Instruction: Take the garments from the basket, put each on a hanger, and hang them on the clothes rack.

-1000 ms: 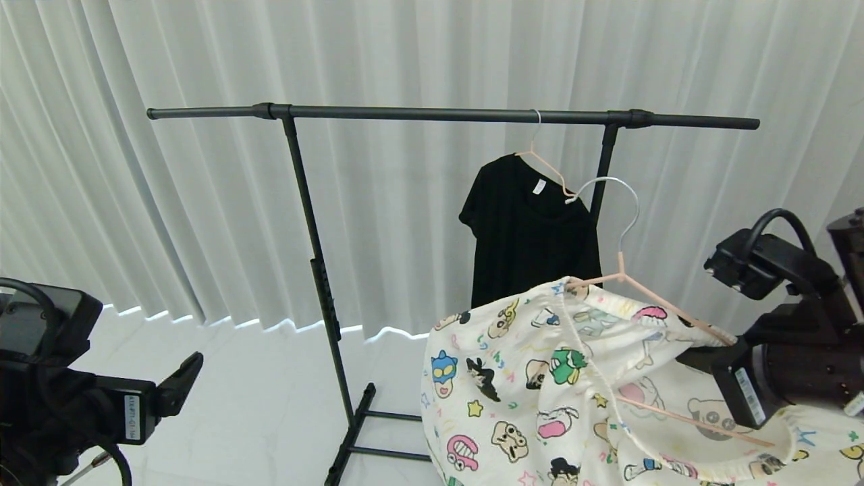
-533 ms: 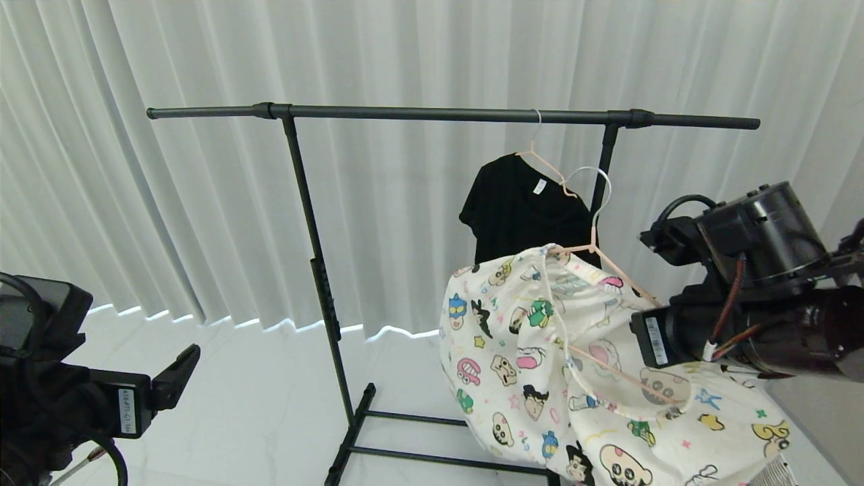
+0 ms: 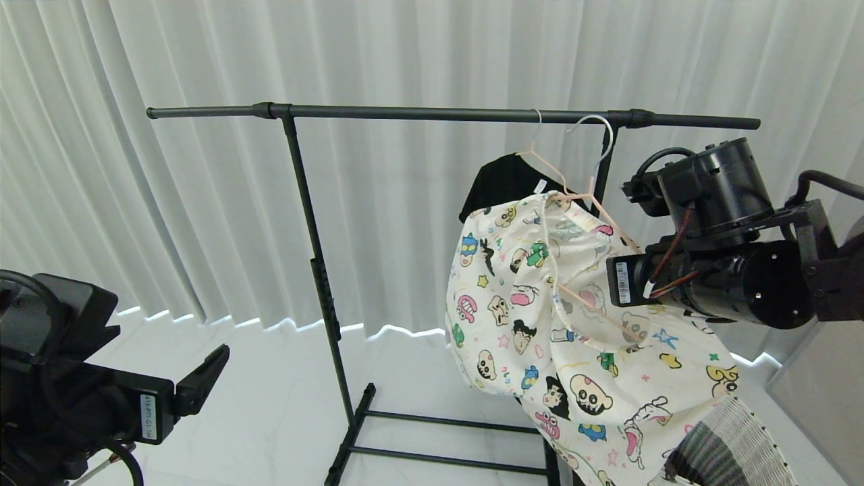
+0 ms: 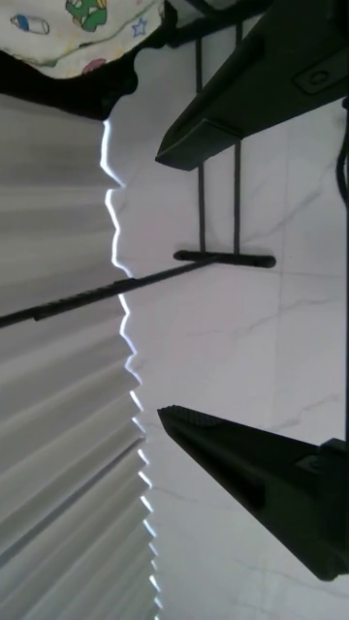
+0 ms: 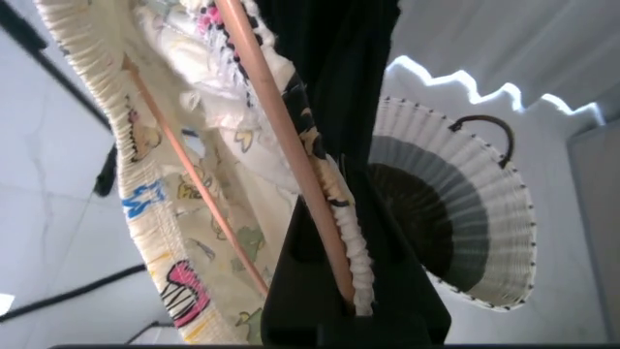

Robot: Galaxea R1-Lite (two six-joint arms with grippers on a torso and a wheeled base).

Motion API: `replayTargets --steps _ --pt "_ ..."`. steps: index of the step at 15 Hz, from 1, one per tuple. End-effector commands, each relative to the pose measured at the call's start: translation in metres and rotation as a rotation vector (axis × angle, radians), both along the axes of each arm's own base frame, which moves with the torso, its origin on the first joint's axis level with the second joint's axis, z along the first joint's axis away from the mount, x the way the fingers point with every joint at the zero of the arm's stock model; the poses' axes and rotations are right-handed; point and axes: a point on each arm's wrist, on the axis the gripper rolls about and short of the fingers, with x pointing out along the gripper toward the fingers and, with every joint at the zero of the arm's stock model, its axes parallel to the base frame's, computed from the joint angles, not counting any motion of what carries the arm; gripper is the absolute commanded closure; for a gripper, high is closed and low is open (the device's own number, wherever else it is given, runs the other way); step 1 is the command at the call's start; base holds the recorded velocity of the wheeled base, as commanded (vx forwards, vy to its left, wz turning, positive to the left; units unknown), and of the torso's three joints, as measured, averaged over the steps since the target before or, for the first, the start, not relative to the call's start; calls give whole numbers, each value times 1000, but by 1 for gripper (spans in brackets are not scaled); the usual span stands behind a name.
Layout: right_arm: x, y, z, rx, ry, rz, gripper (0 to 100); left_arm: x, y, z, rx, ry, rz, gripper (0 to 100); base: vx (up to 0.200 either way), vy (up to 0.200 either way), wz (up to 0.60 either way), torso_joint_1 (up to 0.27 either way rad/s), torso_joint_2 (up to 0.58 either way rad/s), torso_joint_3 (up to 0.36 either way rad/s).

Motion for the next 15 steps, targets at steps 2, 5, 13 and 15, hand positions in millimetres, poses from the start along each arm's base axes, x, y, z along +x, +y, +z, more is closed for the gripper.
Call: replayTargets --steps 2,5,13,15 --pt "0 2 2 -4 -10 0 100 3 -7 10 -14 -30 -42 0 0 0 0 0 0 0" --pt "-1 6 9 4 -36 4 100 2 -14 12 -19 -33 -87 0 133 0 0 3 2 3" --pt "-4 10 17 -28 -62 39 100 2 -16 11 -13 -28 -105 0 200 0 0 4 4 4" --pt "-5 14 20 -23 -71 52 100 2 -16 10 -12 -24 -105 0 200 0 0 5 -2 5"
